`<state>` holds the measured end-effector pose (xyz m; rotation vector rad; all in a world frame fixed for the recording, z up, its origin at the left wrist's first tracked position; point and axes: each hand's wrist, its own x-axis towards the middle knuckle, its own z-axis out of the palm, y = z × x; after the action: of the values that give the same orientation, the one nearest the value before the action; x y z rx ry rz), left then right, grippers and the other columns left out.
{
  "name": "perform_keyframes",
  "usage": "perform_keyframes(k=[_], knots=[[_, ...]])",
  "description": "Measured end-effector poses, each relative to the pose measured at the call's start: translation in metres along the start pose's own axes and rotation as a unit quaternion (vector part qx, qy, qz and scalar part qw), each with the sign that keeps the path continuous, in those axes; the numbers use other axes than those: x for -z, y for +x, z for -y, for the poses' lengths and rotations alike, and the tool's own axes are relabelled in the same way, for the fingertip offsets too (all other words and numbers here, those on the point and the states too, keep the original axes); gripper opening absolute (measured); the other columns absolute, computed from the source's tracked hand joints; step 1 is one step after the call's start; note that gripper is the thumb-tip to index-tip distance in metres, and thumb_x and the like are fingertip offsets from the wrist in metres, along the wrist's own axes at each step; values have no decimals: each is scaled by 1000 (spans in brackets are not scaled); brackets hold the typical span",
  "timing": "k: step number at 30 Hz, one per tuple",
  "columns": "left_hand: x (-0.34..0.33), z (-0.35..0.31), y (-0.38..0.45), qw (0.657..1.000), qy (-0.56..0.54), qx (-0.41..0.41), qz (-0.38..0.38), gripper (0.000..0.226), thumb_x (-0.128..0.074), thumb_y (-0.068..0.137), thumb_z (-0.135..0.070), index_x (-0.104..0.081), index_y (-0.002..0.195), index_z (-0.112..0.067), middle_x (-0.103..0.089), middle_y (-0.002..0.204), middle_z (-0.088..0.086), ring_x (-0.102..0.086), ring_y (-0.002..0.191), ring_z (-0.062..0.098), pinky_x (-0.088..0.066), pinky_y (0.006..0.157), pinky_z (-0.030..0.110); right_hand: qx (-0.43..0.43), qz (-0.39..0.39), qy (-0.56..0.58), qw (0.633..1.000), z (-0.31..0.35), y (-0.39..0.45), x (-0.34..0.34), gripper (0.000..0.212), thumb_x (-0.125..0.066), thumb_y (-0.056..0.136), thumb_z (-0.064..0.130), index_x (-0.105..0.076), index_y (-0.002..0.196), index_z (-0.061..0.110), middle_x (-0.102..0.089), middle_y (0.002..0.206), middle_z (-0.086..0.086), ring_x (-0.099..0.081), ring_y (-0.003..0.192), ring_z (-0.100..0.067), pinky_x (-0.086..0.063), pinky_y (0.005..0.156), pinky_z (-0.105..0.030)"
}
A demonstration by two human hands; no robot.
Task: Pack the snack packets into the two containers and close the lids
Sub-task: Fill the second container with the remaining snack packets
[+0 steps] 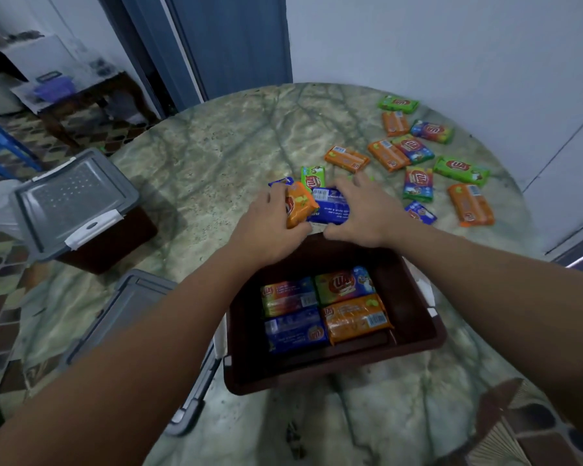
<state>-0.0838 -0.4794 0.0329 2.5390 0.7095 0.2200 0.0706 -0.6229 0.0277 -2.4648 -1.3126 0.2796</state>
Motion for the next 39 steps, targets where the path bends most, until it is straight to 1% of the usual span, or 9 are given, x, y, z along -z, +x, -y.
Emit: perform_keyframes(k=[3,6,10,13,19,23,28,33,39], knots=[[-9,2,-23,1000,11,-18,-5,88,-54,71,-62,-29,146,-23,-46,135,5,-52,118,24,-47,98,45,20,-13,-8,1000,2,-19,-7,86,-70,64,63,-40,139,31,-43,119,-4,-50,114,-29,-48,89,-42],[-21,7,-43,998,40,-44,-7,90,-51,73,-60,-26,149,-19,-45,136,7,-47,122,25,-43,104,45,44,-12,-36,998,4,-37,-15,83,-70,67,62,-42,137,28,-42,118,-3,-48,109,-25,-45,82,-37],[-32,10,-67,988,130,-85,-9,76,-53,79,-57,-31,143,-21,-45,121,4,-46,108,24,-41,95,42,88,1,-102,991,4,-54,-24,79,-63,67,63,-40,135,28,-42,116,-2,-50,106,-25,-49,81,-38],[-40,13,-80,979,169,-115,12,71,-52,81,-56,-32,142,-25,-44,121,0,-44,106,21,-40,93,39,123,25,-138,983,3,-63,-28,79,-64,68,63,-36,135,30,-43,118,0,-49,108,-23,-50,84,-41],[-54,24,-85,972,187,-102,102,59,-65,87,-48,-36,134,-28,-51,122,2,-51,109,26,-47,88,43,167,136,-251,944,2,-63,-32,80,-67,76,64,-39,143,31,-51,129,0,-50,114,-23,-44,94,-40],[-60,27,-79,964,220,-77,131,64,-69,87,-46,-34,138,-28,-51,127,5,-50,116,28,-45,95,45,137,174,-251,942,3,-60,-36,81,-71,77,63,-42,147,32,-55,135,1,-55,116,-24,-48,93,-41],[-64,30,-75,954,247,-87,149,71,-68,90,-43,-34,150,-25,-46,137,7,-45,123,28,-42,101,45,123,177,-250,944,4,-57,-40,78,-75,78,57,-47,146,30,-54,134,2,-57,114,-24,-53,93,-44],[-64,30,-75,949,259,-126,125,51,-62,95,-42,-52,143,-28,-45,134,3,-43,118,26,-43,95,41,129,161,-235,950,3,-57,-40,75,-77,79,52,-45,144,31,-55,132,1,-58,115,-25,-52,91,-44],[-67,29,-73,953,248,-118,131,44,-59,98,-35,-54,140,-25,-49,125,4,-47,109,25,-49,90,41,130,143,-228,954,1,-59,-39,66,-73,83,53,-50,140,29,-54,127,0,-56,112,-25,-49,87,-42]])
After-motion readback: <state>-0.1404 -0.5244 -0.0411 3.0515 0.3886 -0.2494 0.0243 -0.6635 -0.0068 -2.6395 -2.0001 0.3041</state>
